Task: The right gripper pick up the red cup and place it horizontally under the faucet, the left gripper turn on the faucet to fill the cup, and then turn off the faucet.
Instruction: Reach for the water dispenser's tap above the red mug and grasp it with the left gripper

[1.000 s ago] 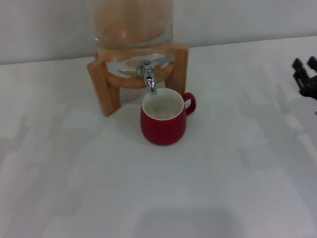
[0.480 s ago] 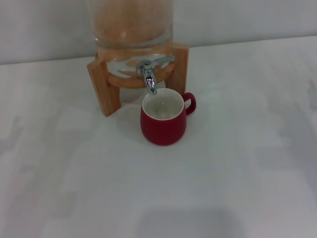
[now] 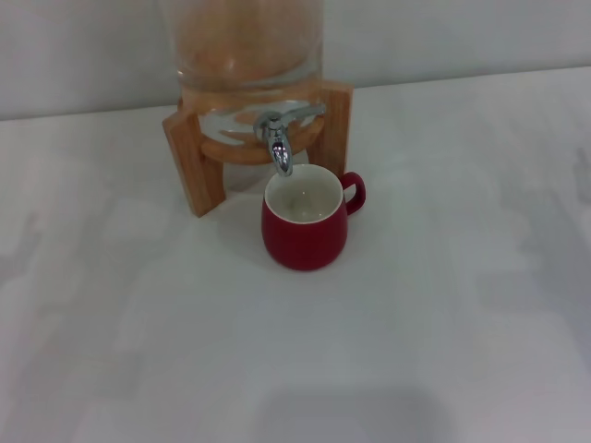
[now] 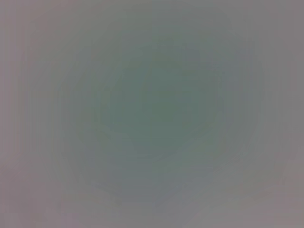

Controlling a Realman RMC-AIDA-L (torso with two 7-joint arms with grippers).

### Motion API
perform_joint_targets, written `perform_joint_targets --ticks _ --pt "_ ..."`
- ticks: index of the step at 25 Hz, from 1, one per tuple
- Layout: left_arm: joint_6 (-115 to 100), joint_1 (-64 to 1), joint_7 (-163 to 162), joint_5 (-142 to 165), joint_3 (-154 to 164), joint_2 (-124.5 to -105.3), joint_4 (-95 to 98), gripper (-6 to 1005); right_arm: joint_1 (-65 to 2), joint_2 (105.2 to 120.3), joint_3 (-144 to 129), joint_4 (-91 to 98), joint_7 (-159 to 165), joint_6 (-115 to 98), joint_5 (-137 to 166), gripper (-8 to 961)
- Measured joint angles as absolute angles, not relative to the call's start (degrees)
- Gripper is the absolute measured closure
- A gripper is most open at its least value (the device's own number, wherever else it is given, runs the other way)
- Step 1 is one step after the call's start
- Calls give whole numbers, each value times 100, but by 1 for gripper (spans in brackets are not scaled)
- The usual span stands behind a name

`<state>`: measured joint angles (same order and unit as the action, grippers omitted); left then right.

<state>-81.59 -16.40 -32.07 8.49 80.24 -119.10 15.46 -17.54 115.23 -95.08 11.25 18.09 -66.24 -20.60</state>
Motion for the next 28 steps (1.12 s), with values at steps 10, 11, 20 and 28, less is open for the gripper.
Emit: perform_joint_targets --ticks 10,11,20,28 --pt "-7167 -1504 -3494 1482 8024 -11865 2379 124 -1790 11545 -9532 1136 1818 -6466 -2047 574" --pt "-7081 -1482 -3560 1526 8024 -11855 2459 124 -1791 11546 -9532 1141 1818 -6456 -2047 574" --pt "-5633 -935 -4150 2327 8024 -11778 4194 124 -1819 11554 -9528 1132 1820 -6426 -2062 574" --pt "-4173 -455 -5497 3693 7999 -11754 5943 124 -1846 11575 -9530 1125 1864 -6301 -2032 574"
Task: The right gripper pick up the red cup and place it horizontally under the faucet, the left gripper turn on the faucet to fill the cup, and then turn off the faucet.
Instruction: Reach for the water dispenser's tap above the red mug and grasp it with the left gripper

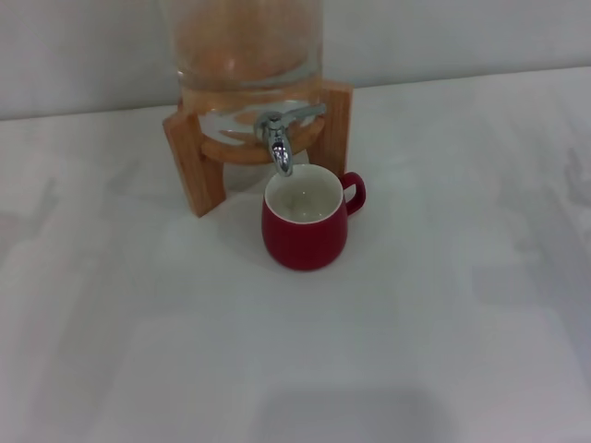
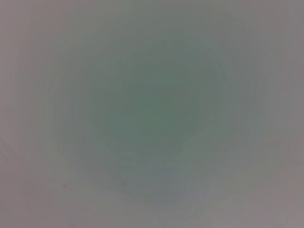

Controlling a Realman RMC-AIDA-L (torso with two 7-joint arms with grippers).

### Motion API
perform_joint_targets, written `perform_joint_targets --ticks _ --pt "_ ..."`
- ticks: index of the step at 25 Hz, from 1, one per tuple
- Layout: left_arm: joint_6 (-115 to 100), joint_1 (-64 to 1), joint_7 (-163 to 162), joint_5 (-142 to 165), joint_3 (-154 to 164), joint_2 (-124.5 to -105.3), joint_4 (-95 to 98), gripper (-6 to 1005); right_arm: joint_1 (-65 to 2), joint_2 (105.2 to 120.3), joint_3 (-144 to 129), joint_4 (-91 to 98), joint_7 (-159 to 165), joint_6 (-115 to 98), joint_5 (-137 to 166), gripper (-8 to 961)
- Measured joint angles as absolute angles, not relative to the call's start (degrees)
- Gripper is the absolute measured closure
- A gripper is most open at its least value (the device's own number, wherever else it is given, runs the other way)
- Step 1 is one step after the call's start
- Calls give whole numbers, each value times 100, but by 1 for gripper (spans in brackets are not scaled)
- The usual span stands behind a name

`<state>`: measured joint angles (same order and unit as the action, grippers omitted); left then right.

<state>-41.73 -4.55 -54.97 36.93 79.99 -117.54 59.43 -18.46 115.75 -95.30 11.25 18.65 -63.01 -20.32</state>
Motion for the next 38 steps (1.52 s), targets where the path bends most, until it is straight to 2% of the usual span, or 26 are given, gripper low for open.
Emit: perform_joint_targets --ticks 9,19,22,31,38 --pt "-3772 -233 -9208 7240 7438 -11776 7431 124 -1840 11576 -9590 1124 1967 -6273 -2021 574" --pt "-4393 -163 -11683 9840 7048 -11827 8463 124 -1864 11584 -9644 1153 1969 -6156 -2021 574" --pt "-5027 -298 -13135 11740 6859 -11888 9175 124 -1870 11584 -9690 1161 1969 -6141 -2021 574" --pt "-6255 -760 -14233 14321 6870 -11906 10109 124 -1936 11584 -9775 1169 2019 -6072 -2021 574" --pt "-6483 -894 -14047 14761 6895 -11910 10370 123 -1944 11597 -9777 1182 2065 -6017 -2022 574"
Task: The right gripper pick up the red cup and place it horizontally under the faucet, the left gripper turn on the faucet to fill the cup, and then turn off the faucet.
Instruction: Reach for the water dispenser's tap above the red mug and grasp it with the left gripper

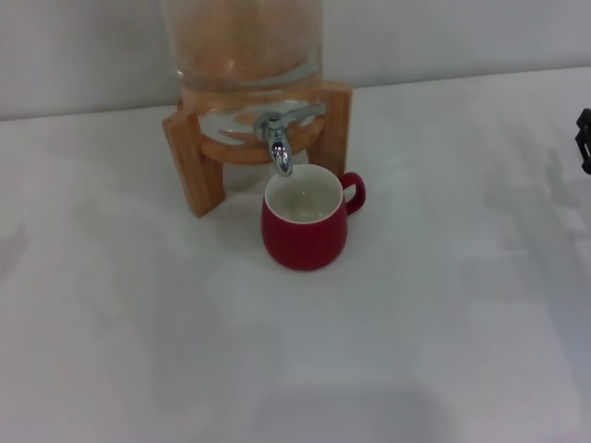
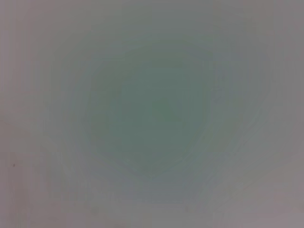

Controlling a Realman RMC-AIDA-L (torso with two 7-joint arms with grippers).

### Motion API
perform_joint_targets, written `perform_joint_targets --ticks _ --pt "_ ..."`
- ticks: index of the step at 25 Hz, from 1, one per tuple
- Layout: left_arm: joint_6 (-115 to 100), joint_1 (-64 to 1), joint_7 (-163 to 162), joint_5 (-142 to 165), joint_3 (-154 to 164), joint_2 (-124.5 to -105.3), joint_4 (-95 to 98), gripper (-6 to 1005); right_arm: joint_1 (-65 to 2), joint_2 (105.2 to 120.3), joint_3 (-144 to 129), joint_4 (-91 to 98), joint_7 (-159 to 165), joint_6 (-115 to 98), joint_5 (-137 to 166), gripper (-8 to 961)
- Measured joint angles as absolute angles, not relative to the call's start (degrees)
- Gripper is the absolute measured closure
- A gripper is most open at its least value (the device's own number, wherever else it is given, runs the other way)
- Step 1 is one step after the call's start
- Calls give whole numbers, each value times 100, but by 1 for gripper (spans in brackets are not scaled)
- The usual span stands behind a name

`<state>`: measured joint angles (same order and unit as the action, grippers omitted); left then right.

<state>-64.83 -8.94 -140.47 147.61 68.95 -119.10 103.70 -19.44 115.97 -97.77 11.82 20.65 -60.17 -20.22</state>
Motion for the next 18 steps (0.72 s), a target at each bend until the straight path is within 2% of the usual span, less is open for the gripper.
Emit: perform_joint_targets --ticks 18 --pt "-5534 -1241 -12034 13305 6568 -11896 9527 123 -1923 11620 -10036 1186 2318 -6016 -2023 574"
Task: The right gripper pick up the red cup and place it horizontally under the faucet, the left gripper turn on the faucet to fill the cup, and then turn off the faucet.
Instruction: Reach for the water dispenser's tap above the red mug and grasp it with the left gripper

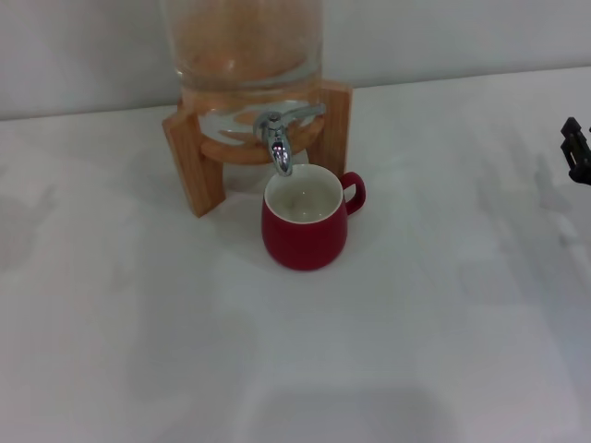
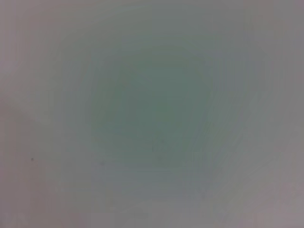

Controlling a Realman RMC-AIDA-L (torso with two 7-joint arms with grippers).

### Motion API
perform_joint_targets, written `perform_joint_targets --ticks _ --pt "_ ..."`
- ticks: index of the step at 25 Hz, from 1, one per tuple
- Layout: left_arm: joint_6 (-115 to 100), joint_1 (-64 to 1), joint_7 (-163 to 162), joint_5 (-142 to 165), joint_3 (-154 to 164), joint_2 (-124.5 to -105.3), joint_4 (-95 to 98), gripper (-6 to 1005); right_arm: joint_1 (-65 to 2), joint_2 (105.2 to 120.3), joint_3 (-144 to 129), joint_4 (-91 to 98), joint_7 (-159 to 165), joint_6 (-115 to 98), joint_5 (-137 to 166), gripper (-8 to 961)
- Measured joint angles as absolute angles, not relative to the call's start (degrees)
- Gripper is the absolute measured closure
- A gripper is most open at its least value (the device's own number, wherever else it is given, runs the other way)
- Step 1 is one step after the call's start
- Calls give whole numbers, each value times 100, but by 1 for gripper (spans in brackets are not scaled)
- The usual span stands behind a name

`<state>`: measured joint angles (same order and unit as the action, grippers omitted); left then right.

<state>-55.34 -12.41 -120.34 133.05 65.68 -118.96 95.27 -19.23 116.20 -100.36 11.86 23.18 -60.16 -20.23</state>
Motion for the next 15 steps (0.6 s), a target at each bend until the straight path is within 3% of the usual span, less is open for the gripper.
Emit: perform_joint_targets --ticks 15 --pt "-6109 -1734 -11024 12145 6390 -11809 8813 123 -1929 11619 -10079 1186 2355 -6045 -2021 574"
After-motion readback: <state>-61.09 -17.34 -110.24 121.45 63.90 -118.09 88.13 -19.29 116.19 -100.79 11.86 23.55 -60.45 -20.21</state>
